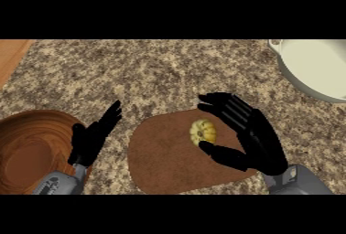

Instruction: Pick the squash from the cutting board and place it in the pot

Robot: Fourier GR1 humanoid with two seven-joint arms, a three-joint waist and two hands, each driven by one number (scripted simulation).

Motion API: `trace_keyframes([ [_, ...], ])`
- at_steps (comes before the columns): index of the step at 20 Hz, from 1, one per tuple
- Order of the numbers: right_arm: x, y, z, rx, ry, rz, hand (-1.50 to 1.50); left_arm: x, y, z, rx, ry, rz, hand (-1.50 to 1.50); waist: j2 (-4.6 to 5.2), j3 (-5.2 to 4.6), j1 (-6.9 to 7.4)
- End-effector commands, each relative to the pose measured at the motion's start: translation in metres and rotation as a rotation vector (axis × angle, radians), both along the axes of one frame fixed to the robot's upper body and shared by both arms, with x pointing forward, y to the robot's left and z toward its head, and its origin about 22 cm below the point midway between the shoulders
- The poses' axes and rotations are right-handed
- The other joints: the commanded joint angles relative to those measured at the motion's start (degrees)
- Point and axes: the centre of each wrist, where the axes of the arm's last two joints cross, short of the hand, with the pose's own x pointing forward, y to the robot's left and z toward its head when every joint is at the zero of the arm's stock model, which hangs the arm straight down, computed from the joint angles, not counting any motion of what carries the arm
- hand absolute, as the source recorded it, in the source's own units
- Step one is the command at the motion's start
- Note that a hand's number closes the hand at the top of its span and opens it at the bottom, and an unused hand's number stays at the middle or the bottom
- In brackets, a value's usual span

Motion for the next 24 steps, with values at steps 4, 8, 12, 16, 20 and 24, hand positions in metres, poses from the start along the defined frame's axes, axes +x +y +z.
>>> trace_keyframes([
  [4,-0.053,0.052,0.026,-0.172,0.057,-0.017,-1.5,-0.007,0.01,-0.003,-0.001,0.078,0.01,0.0,-0.33,-0.17,-1.59],
  [8,-0.06,0.072,0.039,-0.282,0.21,-0.146,-1.5,-0.01,0.015,-0.005,0.013,0.068,0.009,0.0,-0.35,-0.23,-1.51],
  [12,-0.065,0.094,0.062,-0.275,0.339,-0.178,-1.5,-0.004,0.028,0.0,0.004,0.053,-0.009,0.0,0.1,-0.09,-1.07],
  [16,-0.034,0.119,0.049,-0.31,0.496,-0.229,-1.5,-0.007,0.011,-0.005,0.02,0.042,-0.015,0.0,0.36,-0.04,-0.44],
  [20,-0.019,0.118,0.018,-0.511,0.647,-0.25,-1.5,-0.007,0.003,0.001,0.013,0.036,-0.014,0.0,0.41,-0.02,-0.11],
  [24,-0.007,0.101,0.008,-0.578,0.665,-0.267,-1.5,0.005,0.024,-0.007,0.004,0.058,0.007,0.0,0.41,-0.02,-0.91],
])
